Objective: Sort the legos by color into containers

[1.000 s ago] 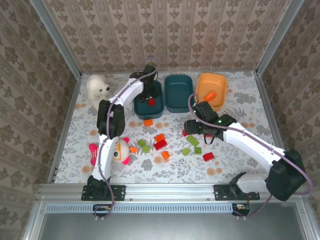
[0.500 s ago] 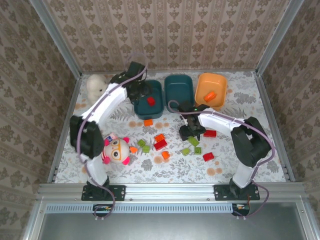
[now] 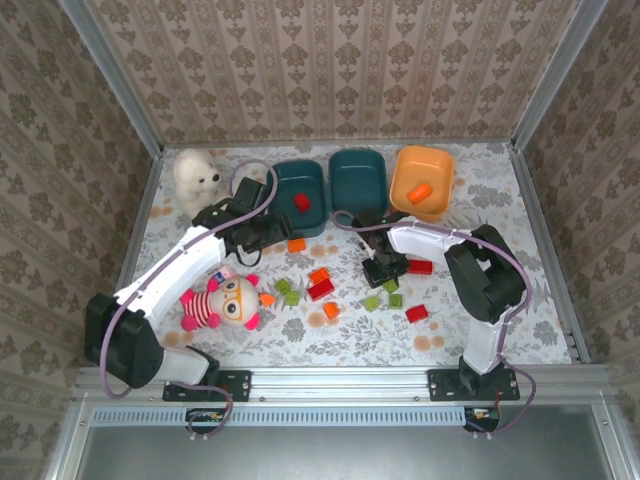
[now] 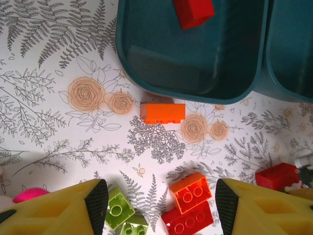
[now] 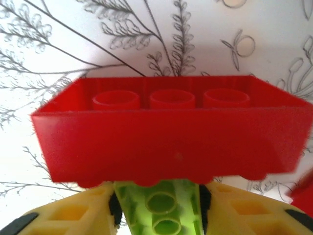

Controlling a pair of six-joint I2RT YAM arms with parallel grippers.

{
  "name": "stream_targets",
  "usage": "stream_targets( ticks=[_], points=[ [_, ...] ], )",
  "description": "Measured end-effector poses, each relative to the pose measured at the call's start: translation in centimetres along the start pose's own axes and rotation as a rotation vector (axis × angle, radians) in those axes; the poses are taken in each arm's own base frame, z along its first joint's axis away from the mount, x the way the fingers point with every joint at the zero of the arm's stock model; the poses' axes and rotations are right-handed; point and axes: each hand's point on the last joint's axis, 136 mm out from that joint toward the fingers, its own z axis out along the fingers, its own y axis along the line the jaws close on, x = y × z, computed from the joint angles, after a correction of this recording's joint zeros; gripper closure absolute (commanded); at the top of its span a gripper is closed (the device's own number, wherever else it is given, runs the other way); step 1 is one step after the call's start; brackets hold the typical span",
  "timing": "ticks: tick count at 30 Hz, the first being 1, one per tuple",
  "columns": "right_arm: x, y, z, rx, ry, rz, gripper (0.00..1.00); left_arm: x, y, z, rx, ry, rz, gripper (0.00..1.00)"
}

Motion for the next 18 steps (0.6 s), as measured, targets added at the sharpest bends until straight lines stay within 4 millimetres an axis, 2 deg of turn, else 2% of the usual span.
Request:
stream_targets(
  ticks=[6,9,11,13,14,18],
  points=[
    [0.0,0.1,-0.3,-0.008,-0.001,-0.004,0.75,0.6,-0.7,-0.4,0.019,-0.002,0.016,0.38],
    [0.0,0.1,-0.8,-0.009,-0.010,0.003,0.77,1.0,-0.8,-0.3,0.019,0.005,0.021,0.38],
    [0.1,0.1,-1.8,-0.014,-0.026,0.008,0.77,1.0,-0.7,-0.3,0.017,0.002,0.021,0.37],
    [-0.1,0.1,-4.0,-0.026,-0.071,0.024,0.78,0.9,-0.7,-0.3,0.013,-0.001,0.021,0.37],
    [-0.5,0.0,-5.7,-0.034,-0.111,0.038,0.77,0.9,-0.6,-0.3,0.011,-0.004,0.021,0.37],
    [-4.9,0.0,-14.0,-0.093,-0.353,0.103,0.78,1.0,-0.3,-0.3,0.008,-0.014,0.021,0.37]
  ],
)
